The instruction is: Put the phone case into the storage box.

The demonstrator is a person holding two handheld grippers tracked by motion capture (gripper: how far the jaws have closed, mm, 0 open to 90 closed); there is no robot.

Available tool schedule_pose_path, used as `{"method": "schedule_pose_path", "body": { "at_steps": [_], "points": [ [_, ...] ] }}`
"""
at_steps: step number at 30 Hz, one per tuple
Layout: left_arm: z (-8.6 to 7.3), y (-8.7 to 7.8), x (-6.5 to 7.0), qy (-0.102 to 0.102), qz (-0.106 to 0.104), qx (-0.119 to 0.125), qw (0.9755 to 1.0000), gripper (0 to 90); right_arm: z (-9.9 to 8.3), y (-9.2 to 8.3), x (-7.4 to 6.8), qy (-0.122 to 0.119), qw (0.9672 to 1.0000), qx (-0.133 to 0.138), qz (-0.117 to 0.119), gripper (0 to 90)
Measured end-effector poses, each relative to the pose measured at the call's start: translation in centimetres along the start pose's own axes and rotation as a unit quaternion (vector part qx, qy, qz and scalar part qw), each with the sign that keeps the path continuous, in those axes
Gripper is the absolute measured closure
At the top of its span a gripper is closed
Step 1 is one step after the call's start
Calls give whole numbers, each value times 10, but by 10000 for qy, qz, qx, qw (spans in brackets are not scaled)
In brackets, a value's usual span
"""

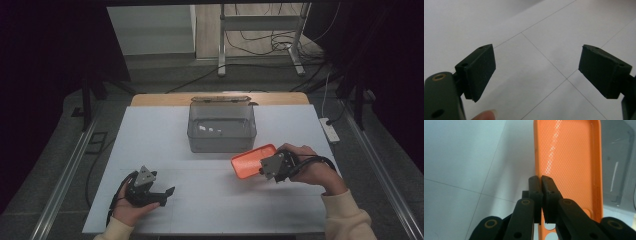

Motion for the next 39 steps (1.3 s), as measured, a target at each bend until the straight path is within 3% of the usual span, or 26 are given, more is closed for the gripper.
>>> {"method": "schedule_pose_path", "body": {
  "at_steps": [29, 39],
  "points": [
    [1, -1, -2, -44, 23, 22, 10000, 144, 16, 9, 0, -137, 9999, 14, 4, 870],
    [16, -3, 7, -202, -172, 58, 9996, 143, 21, 10, 0, -223, 9997, 18, -11, 870]
  ]
}}
Point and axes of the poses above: each handheld gripper's, and its own axes: y roughly forward along the jaws, z roughly out of its top, x roughly to its right, the point moved 8 cm from there along y, roughly forward along the jaws, and after that the axes turned 12 degrees about x, right-handed, at the moved point
